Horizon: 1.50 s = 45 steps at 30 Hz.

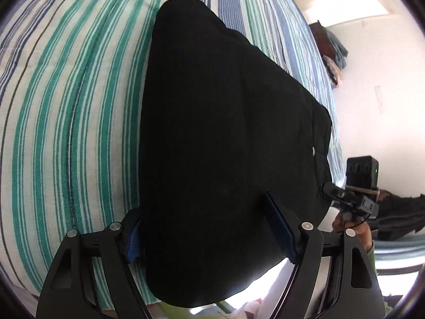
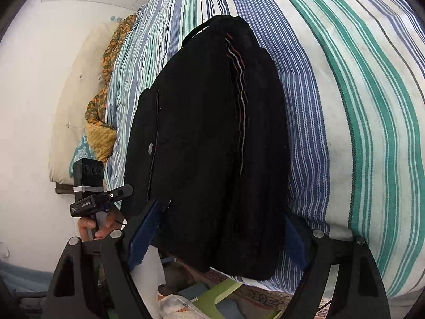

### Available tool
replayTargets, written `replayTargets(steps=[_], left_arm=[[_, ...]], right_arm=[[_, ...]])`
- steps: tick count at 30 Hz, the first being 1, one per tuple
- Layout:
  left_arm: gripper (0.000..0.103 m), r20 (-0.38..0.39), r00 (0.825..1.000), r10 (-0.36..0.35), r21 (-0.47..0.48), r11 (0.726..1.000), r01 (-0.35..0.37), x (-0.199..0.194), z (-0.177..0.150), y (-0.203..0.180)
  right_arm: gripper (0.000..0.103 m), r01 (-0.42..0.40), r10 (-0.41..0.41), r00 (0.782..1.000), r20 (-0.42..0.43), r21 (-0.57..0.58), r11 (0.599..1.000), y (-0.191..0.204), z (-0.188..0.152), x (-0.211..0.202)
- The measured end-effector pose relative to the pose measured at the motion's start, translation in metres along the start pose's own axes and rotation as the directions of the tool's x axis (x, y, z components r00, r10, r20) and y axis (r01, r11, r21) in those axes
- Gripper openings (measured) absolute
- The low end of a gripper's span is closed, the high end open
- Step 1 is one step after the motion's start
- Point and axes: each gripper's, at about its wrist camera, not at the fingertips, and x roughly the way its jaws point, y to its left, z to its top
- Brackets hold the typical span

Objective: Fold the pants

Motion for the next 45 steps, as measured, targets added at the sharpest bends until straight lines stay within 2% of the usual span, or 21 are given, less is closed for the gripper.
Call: replayTargets(steps=[2, 5, 9, 13, 20, 22, 24, 25, 26, 28, 29, 30, 31, 32, 34, 37, 38, 40, 41, 43, 45], left_arm=[[0.053, 0.004, 1.000, -0.011, -0.015, 1.000, 0.011, -0.004, 0.000, 0.002], [0.027, 0.014, 0.999, -0.036, -0.007, 0.999, 0.036, -0.017, -0.001, 0.001], [0.023, 0.075, 0.997, 0.012, 0.090, 0.996, -0.019, -0.037, 0.001, -0.028], [0.022, 0.145, 0.989, 0.007, 0.144, 0.989, -0.028, -0.063, 0.011, -0.053], [0.022, 0.313, 0.950, -0.008, 0.217, 0.974, -0.064, -0.135, 0.060, -0.067], [0.023, 0.364, 0.931, -0.006, 0.221, 0.972, -0.080, -0.149, 0.078, -0.066], [0.028, 0.418, 0.908, 0.037, 0.252, 0.955, -0.155, -0.150, 0.094, -0.066], [0.039, 0.444, 0.891, 0.093, 0.257, 0.940, -0.226, -0.144, 0.100, -0.061], [0.066, 0.467, 0.868, 0.169, 0.243, 0.919, -0.310, -0.133, 0.103, -0.057], [0.087, 0.505, 0.770, 0.388, 0.150, 0.840, -0.522, -0.107, 0.100, -0.035], [0.086, 0.502, 0.721, 0.478, 0.114, 0.789, -0.603, -0.095, 0.092, -0.022], [0.086, 0.478, 0.711, 0.515, 0.116, 0.765, -0.633, -0.086, 0.081, -0.008], [0.085, 0.455, 0.720, 0.523, 0.127, 0.763, -0.634, -0.083, 0.062, 0.010], [0.085, 0.445, 0.726, 0.525, 0.128, 0.765, -0.631, -0.076, 0.046, 0.018], [0.085, 0.450, 0.718, 0.531, 0.121, 0.761, -0.638, -0.070, 0.014, 0.025], [0.087, 0.502, 0.676, 0.539, 0.119, 0.731, -0.672, -0.075, -0.027, 0.016], [0.089, 0.519, 0.657, 0.546, 0.108, 0.721, -0.685, -0.079, -0.030, 0.006], [0.094, 0.556, 0.617, 0.556, 0.078, 0.705, -0.705, -0.087, -0.037, -0.015], [0.095, 0.569, 0.609, 0.553, 0.073, 0.704, -0.707, -0.090, -0.038, -0.027], [0.095, 0.581, 0.615, 0.533, 0.084, 0.712, -0.697, -0.097, -0.038, -0.048], [0.095, 0.573, 0.629, 0.526, 0.083, 0.726, -0.683, -0.105, -0.043, -0.064]], right_arm=[[0.069, 0.025, -0.025, 1.000, -0.002, -0.047, 0.999, 0.007, 0.002, 0.000], [0.054, 0.009, -0.008, 1.000, 0.015, -0.064, 0.998, 0.007, 0.003, -0.007], [0.044, -0.034, 0.041, 0.997, 0.061, -0.104, 0.994, 0.018, -0.002, -0.018], [0.040, -0.098, 0.112, 0.988, 0.103, -0.128, 0.987, 0.041, 0.005, -0.029], [0.040, -0.181, 0.215, 0.966, 0.142, -0.220, 0.959, 0.097, 0.050, -0.039], [0.040, -0.184, 0.231, 0.958, 0.169, -0.254, 0.950, 0.117, 0.073, -0.038], [0.041, -0.187, 0.243, 0.952, 0.185, -0.275, 0.943, 0.132, 0.096, -0.035], [0.046, -0.174, 0.232, 0.954, 0.191, -0.279, 0.945, 0.136, 0.107, -0.032], [0.050, -0.157, 0.214, 0.957, 0.194, -0.275, 0.949, 0.137, 0.117, -0.027], [0.061, -0.058, 0.110, 0.973, 0.203, -0.246, 0.967, 0.126, 0.129, -0.016], [0.070, 0.042, 0.009, 0.975, 0.221, -0.228, 0.973, 0.117, 0.130, -0.011], [0.071, 0.177, -0.124, 0.962, 0.244, -0.207, 0.962, 0.105, 0.126, -0.010], [0.072, 0.308, -0.256, 0.932, 0.257, -0.189, 0.933, 0.093, 0.119, -0.008], [0.072, 0.400, -0.349, 0.901, 0.259, -0.178, 0.899, 0.082, 0.109, -0.009], [0.072, 0.505, -0.455, 0.850, 0.266, -0.167, 0.847, 0.064, 0.078, -0.014], [0.083, 0.567, -0.508, 0.812, 0.288, -0.178, 0.804, 0.059, 0.026, -0.021], [0.094, 0.578, -0.516, 0.803, 0.298, -0.182, 0.795, 0.063, 0.010, -0.021], [0.103, 0.582, -0.510, 0.798, 0.320, -0.189, 0.791, 0.077, -0.015, -0.019], [0.103, 0.578, -0.501, 0.799, 0.332, -0.194, 0.793, 0.082, -0.029, -0.023], [0.103, 0.583, -0.494, 0.791, 0.361, -0.200, 0.787, 0.104, -0.040, -0.016], [0.103, 0.605, -0.496, 0.767, 0.407, -0.202, 0.770, 0.125, -0.053, -0.014]])
